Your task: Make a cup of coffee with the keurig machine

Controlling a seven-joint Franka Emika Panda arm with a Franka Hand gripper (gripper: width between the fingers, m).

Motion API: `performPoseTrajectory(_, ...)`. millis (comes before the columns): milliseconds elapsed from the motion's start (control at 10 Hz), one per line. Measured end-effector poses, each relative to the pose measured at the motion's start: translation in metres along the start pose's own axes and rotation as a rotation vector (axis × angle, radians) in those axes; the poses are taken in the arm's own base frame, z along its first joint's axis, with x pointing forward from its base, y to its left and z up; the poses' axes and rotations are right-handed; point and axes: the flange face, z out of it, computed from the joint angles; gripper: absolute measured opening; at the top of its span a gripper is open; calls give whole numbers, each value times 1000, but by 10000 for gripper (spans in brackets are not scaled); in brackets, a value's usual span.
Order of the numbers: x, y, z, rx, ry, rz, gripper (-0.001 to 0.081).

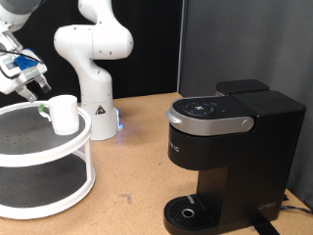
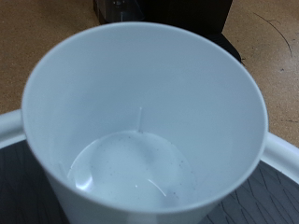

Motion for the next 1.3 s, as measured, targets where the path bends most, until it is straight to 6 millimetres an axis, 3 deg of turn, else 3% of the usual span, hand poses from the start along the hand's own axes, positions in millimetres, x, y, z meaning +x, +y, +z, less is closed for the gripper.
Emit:
performPoseTrajectory(100, -1, 2, 2, -4, -5, 4, 722)
performPoseTrajectory(200, -2, 5, 4, -6, -13, 11, 788)
performPoseTrajectory(400, -4, 10, 12, -7, -25, 25, 804)
performPoseTrajectory(1300, -6, 9, 36, 36, -59, 19, 805)
